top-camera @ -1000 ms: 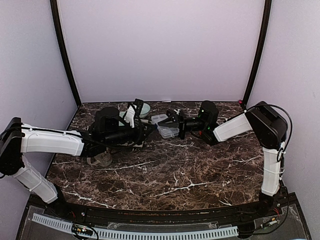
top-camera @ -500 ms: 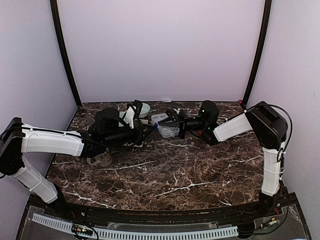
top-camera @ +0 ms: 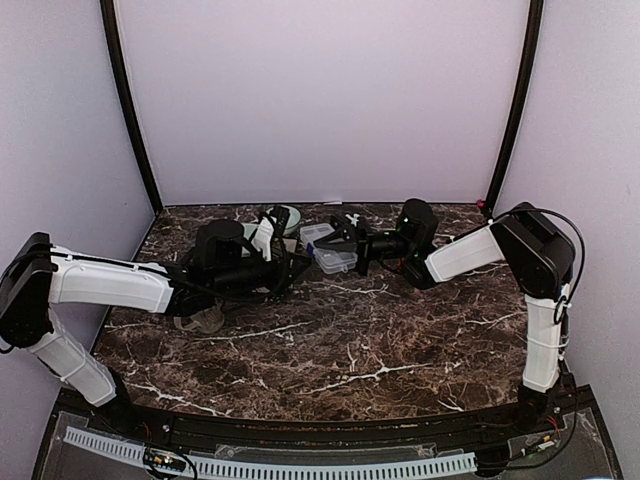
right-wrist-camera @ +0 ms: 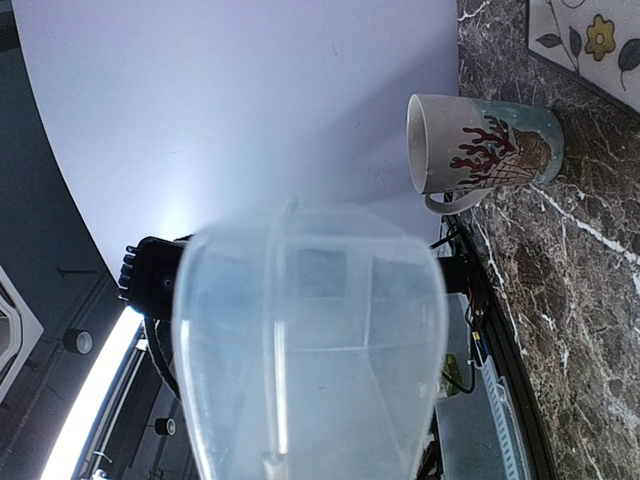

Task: Sort the pills into containers
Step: Adjust the lid of the pill container.

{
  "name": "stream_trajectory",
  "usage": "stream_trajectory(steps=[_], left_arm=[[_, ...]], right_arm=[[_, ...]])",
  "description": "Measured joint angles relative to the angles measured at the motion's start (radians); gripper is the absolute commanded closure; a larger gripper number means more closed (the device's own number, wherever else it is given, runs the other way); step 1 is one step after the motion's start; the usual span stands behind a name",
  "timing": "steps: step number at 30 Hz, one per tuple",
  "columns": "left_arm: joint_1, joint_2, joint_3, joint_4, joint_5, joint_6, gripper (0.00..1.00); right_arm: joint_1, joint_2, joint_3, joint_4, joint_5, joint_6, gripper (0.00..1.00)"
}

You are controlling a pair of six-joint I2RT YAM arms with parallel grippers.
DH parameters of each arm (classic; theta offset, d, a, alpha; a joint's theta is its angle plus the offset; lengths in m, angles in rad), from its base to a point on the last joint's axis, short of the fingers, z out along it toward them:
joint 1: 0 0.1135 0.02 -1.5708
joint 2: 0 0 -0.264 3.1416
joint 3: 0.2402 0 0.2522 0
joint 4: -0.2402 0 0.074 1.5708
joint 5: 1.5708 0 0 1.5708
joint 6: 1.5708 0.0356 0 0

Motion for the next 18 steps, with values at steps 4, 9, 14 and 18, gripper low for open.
stream_trajectory(steps=[4,9,14,18], left_arm=[[0.000,0.000,0.003,0.000,0.001,0.000,0.93],[0.000,-0.002,0.003,-0.010,0.002,0.000,0.93],[0.000,-0.027,0.000,-0.039,0.002,0.000,0.93],[0.000,-0.060,-0.004,-0.046,0.003,0.000,0.92]], right_arm=[[0.000,0.000,0.000,0.001,0.000,0.000,1.00],[0.000,0.000,0.000,0.005,0.000,0.000,1.00],[0.000,0.000,0.000,0.000,0.000,-0.009,1.00],[-0.001,0.000,0.000,-0.021,0.000,-0.034,1.00]])
